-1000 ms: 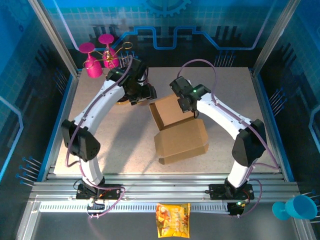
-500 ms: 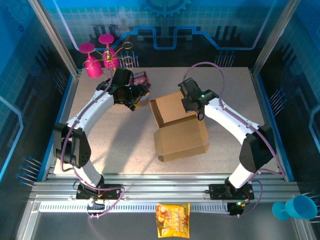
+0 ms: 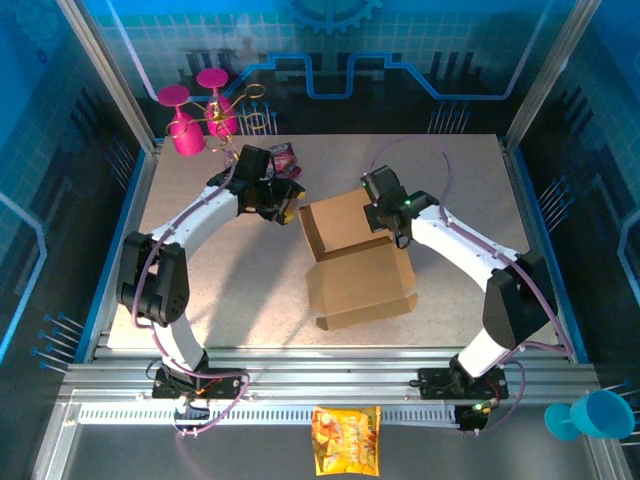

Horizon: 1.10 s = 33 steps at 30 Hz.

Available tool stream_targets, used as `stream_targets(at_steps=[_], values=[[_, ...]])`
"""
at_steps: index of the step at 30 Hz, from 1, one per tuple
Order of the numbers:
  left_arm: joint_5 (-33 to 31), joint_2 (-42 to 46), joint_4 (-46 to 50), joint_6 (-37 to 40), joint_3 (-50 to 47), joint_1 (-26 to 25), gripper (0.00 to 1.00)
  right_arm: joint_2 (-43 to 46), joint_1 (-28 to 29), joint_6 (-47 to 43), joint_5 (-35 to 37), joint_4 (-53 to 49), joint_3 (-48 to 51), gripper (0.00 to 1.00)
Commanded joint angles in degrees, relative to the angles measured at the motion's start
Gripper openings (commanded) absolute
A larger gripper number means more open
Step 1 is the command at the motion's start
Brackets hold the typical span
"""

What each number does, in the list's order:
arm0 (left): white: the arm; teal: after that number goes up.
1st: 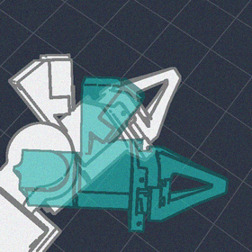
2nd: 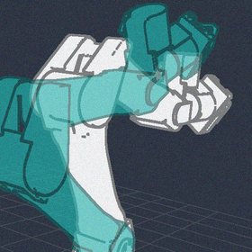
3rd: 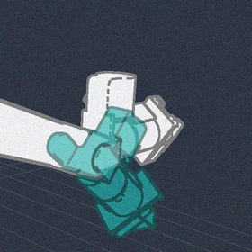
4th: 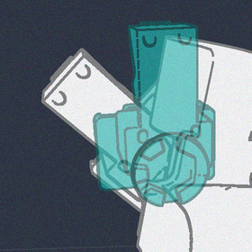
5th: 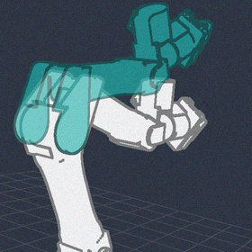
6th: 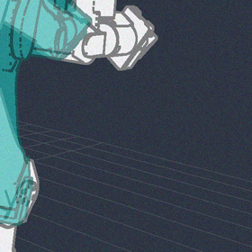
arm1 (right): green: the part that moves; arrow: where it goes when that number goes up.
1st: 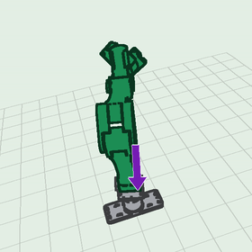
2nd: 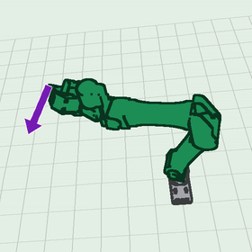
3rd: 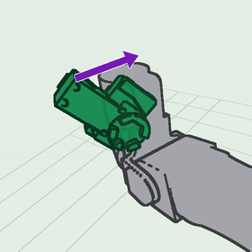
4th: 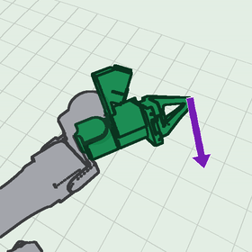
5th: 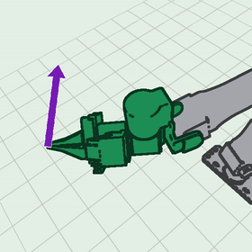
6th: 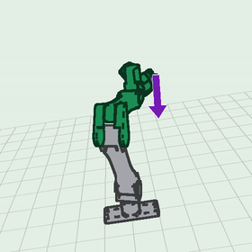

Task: Fold the paper box

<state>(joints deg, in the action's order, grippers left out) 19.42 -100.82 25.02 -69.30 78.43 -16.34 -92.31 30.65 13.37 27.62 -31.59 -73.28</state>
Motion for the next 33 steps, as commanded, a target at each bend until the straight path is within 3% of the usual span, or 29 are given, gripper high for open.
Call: stream_targets(at_steps=[1,5,12,21,26,33], values=[[2.2,-0.2,-3.0,-1.8,-2.1,-0.8,0.48,2.2,-1.4,1.4,-1.9,4.1,1.0,0.0],[2.5,0.3,-6.0,-3.8,-4.1,-1.7,0.37,2.5,-1.6,1.6,-3.0,5.9,2.2,0.0],[1.9,0.7,-8.6,-5.2,-5.0,-2.7,0.02,3.3,-1.7,1.7,-4.0,10.1,5.7,0.0],[1.9,2.1,-7.5,-4.0,-4.4,-2.8,0.0,4.6,-1.8,-1.6,-2.3,16.0,10.6,0.0],[0.3,3.7,-1.4,-0.9,-3.0,-2.8,0.38,4.6,-2.4,-2.4,-2.0,16.5,10.8,0.0],[-6.0,9.0,6.5,7.6,-0.9,-2.9,0.61,3.8,-3.4,-5.8,-2.8,16.2,9.1,0.0]])
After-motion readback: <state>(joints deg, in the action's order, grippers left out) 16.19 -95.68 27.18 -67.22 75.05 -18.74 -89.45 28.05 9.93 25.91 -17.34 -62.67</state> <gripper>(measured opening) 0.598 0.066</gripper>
